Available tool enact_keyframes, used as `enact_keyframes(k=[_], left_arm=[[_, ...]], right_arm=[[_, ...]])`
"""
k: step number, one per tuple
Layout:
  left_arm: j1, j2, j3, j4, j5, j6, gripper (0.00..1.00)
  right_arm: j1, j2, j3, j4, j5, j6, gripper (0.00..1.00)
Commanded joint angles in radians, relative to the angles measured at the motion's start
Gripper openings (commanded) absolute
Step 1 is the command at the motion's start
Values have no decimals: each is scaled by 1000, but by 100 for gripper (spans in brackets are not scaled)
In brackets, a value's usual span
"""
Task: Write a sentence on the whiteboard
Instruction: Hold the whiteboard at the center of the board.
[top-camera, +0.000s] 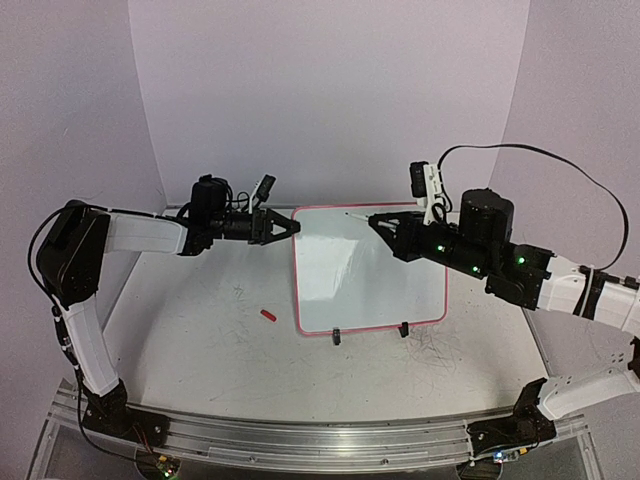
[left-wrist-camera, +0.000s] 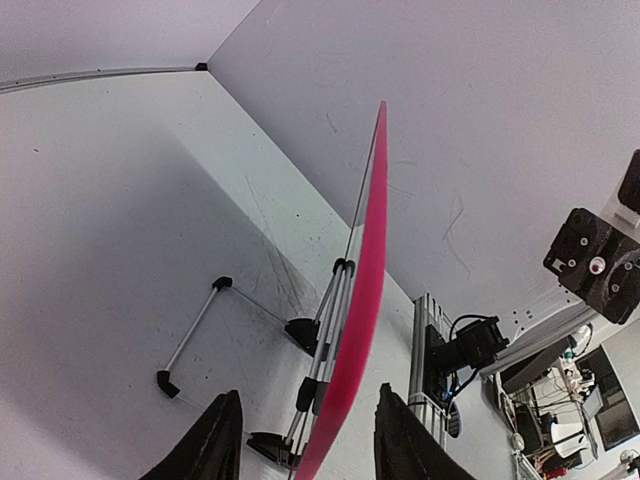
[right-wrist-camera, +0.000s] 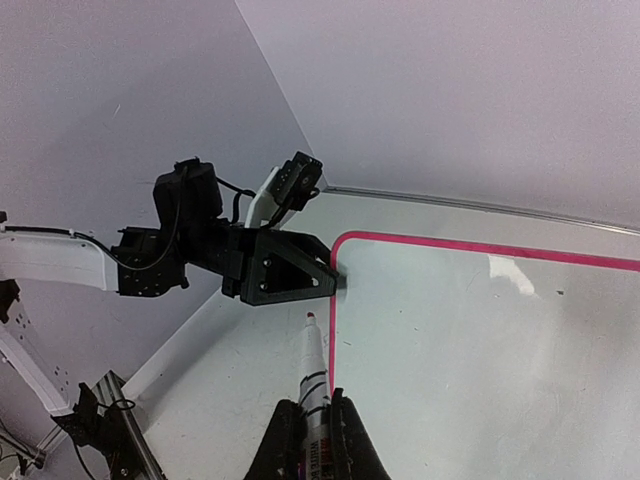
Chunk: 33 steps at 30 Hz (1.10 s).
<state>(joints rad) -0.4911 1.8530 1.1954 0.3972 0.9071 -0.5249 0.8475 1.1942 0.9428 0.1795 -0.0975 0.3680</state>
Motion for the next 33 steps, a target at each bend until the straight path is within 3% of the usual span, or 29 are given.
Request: enact_keyframes(k=[1,7,20,33], left_arm=[[3,-2,32,65,50,13,43],[3,3,7,78,57,22,36],[3,-7,-14,83,77,50,6],[-6,-32,-54,83,30,9,0]], right_arm=[[7,-1,48,40,10,11,0],[12,2,43,37,16,27,0],[23,9,40,35,28,31,0],[23,-12,17,31,53,4,0]])
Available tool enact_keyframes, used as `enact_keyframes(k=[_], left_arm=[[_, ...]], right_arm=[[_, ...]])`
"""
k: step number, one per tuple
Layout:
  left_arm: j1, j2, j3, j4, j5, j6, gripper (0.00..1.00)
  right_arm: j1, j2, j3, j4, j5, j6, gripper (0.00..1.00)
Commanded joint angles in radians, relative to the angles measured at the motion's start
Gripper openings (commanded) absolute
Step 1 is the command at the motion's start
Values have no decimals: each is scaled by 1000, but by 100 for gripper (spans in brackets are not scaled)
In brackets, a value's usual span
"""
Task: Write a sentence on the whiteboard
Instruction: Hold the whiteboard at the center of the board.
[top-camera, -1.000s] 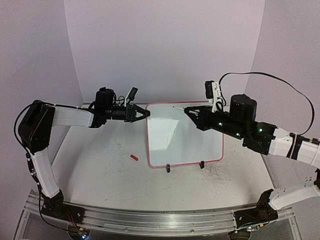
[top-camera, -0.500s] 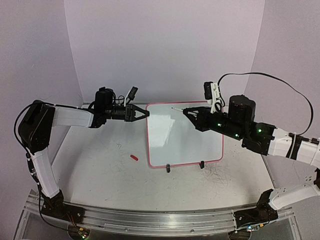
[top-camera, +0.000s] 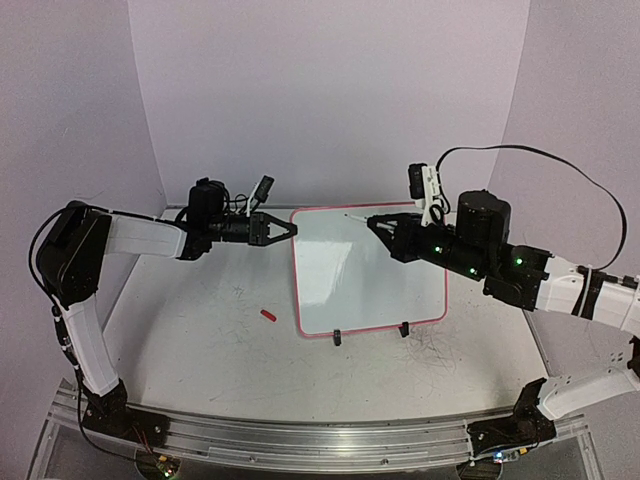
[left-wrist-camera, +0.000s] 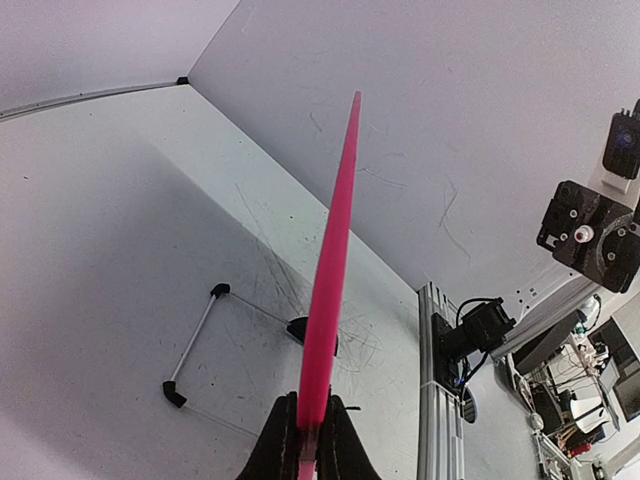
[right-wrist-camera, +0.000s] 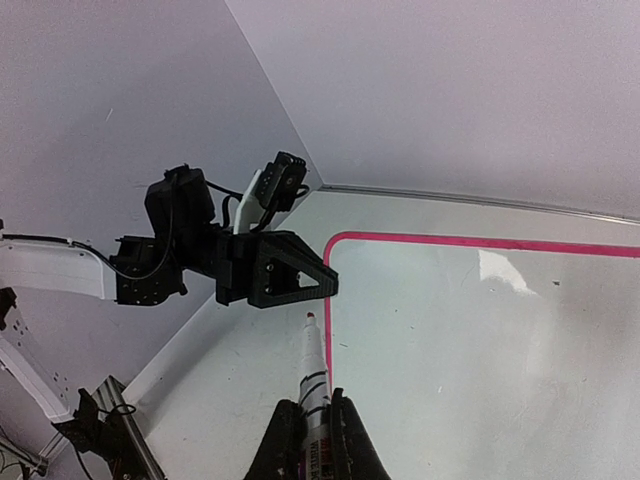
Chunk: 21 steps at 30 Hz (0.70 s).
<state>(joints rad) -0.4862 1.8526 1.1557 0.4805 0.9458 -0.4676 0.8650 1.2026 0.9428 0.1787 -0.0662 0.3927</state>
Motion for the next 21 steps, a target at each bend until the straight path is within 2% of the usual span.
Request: enact_keyframes(k=[1,9,21], left_arm=[[-16,-35,-16,-1,-15,-61,0],[-42,-79,-76,-1,-103,-97,0],[-64,-119,-98,0,-143,-78,0]], right_arm=[[5,-20,18,31,22,-24,0],[7,26,38,32,-3,-34,0],[20,52,60,34,0,-36,0]])
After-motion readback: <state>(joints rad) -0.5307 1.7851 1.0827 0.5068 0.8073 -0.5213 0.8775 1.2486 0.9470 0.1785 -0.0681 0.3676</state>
